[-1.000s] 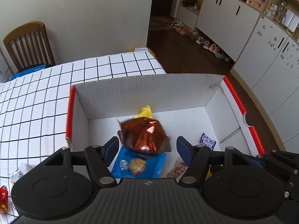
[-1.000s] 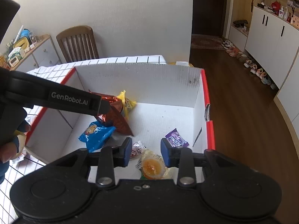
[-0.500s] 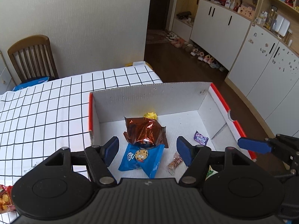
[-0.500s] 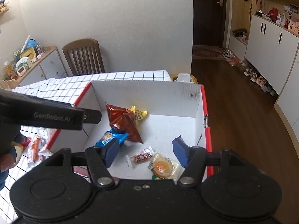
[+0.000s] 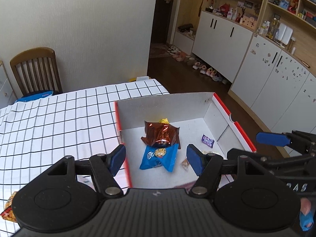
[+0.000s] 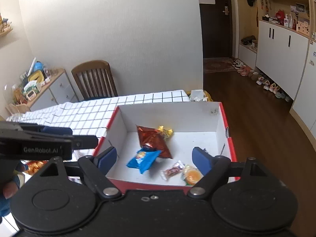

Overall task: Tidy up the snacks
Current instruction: 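Lift both tools out of the box and move back to the table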

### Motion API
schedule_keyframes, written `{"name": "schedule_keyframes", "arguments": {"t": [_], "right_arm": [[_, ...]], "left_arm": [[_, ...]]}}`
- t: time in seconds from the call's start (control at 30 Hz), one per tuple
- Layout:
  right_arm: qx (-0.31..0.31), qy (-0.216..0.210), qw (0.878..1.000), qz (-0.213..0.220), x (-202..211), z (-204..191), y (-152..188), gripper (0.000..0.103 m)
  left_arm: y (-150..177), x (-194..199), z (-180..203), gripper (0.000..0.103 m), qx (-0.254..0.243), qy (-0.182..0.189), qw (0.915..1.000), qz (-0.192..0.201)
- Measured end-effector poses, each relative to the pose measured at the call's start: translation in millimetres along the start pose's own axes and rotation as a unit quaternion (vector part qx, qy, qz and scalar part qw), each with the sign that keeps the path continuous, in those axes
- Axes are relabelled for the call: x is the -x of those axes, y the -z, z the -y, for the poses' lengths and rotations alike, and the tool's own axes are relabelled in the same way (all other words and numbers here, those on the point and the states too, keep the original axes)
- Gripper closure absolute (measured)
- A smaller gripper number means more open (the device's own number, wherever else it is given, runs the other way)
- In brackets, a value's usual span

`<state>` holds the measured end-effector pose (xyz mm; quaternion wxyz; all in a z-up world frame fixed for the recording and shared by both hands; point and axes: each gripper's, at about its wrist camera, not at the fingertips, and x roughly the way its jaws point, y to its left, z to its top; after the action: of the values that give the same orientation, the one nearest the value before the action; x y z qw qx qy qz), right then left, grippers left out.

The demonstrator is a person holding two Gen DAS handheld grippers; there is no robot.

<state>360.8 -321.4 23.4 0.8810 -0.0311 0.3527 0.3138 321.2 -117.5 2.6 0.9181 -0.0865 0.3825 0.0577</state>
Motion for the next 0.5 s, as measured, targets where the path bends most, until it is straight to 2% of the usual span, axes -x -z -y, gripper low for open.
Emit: {"name": "schedule_keyframes", "arguments": {"t": [0.17, 0.43, 0.5], "right_arm": [[-0.009, -0.006, 1.0, 0.014, 14.4, -23.8, 5.2, 0.011], [-0.013, -0.036, 0.999, 0.038, 35.1, -74.8, 16.1, 0.01], [-0.012, -0.042, 0.998, 0.041, 37.8, -88.5, 19.6, 0.008]], "left_arm": [[11.2, 23.4, -15.7, 0.035, -0.012, 0.009, 0.9998, 0.011], [35.2, 66.7, -52.0, 0.035, -0.02, 0.024, 0.9992, 0.026], [42.3, 76.1, -62.8, 0.032, -0.021, 0.021, 0.9991, 0.03]]}}
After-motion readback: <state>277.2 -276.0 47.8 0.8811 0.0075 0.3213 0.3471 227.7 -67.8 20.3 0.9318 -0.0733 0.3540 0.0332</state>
